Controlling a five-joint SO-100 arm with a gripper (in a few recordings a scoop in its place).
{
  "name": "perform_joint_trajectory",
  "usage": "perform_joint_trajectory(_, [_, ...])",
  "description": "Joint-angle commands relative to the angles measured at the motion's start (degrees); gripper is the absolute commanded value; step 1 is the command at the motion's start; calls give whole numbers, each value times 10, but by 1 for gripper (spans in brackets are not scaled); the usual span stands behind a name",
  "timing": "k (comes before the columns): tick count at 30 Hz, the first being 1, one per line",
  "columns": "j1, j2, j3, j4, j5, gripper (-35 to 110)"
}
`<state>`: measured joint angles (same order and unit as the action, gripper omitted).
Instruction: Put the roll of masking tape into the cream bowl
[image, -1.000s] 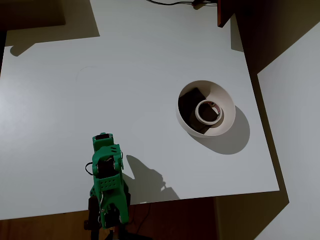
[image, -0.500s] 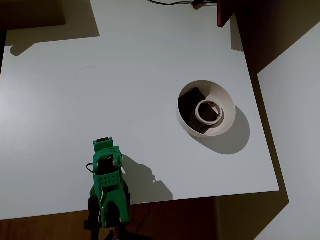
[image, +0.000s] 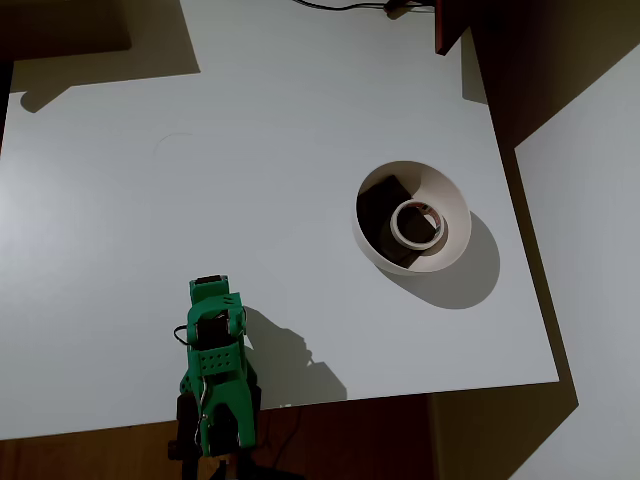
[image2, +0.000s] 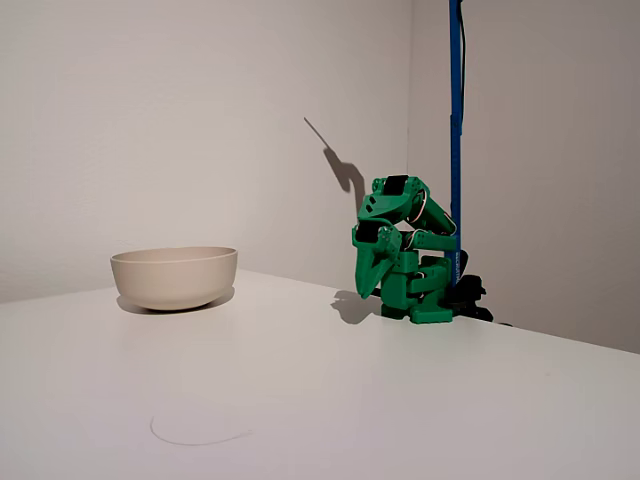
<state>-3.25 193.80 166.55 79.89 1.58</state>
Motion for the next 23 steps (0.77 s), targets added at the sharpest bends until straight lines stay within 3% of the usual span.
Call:
perform_joint_trajectory(1, [-6, 4, 4, -4, 10, -3])
perform_joint_trajectory(23, [-6, 4, 4, -4, 10, -8])
